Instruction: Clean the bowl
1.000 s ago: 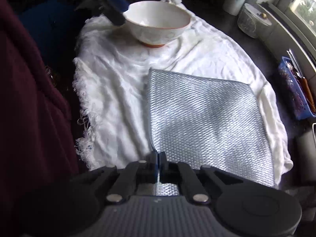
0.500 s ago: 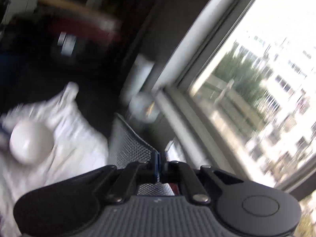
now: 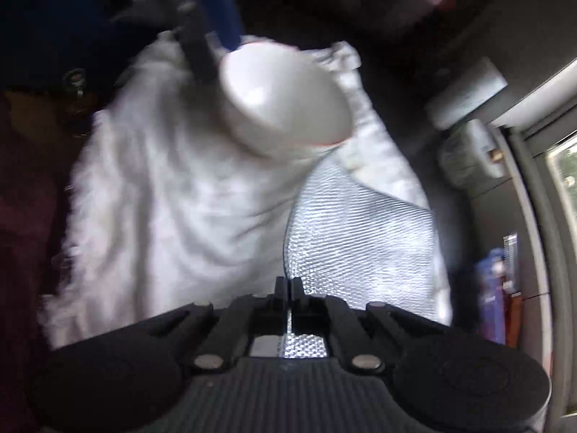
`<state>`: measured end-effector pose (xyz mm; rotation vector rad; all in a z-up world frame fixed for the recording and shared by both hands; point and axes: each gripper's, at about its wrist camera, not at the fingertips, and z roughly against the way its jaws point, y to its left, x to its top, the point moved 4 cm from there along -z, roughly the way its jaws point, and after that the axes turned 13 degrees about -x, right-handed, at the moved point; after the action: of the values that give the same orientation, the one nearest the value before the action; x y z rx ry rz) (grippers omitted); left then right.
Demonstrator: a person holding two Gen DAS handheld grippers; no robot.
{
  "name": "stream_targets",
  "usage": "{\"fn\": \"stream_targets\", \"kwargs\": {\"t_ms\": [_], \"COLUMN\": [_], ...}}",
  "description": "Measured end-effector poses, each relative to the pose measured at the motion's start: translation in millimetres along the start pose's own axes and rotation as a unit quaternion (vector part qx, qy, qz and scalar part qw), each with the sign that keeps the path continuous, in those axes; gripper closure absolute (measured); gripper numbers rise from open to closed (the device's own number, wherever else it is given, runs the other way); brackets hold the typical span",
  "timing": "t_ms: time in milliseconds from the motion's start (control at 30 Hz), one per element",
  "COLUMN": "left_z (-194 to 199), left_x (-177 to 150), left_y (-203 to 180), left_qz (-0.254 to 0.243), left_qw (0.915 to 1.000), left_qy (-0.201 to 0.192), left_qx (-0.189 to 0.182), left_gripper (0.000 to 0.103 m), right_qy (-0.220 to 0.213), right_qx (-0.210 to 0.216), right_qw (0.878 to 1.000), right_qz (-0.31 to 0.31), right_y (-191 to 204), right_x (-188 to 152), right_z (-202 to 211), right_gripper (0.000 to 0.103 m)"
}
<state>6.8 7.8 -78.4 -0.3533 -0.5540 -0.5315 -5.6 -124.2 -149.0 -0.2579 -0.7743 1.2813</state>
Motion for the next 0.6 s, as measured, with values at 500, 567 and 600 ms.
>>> {"fn": "stream_targets", "kwargs": {"t_ms": [500, 567, 600], "left_z": [9, 12, 13], "left_x": [-12, -14, -15], "left_y": [-15, -16, -16], "left_qz": [0.025, 0.030, 0.033], "left_qw": [0.9997, 0.9995, 0.9994], "left_qy": [-0.001, -0.002, -0.003], "left_qx": [0.007, 0.003, 0.001], "left_gripper": [0.072, 0.072, 0.072], "right_qy": [0.048, 0.048, 0.047], "right_qx": [0.047, 0.038, 0.035], "right_qw": [0.998, 0.998, 0.998], "right_qz": [-0.010, -0.029, -0.039], "right_y": [4, -2, -5], "right_x": [-22, -27, -28], "right_z": [13, 19, 22], "right_gripper": [0.089, 0.081, 0.071]}}
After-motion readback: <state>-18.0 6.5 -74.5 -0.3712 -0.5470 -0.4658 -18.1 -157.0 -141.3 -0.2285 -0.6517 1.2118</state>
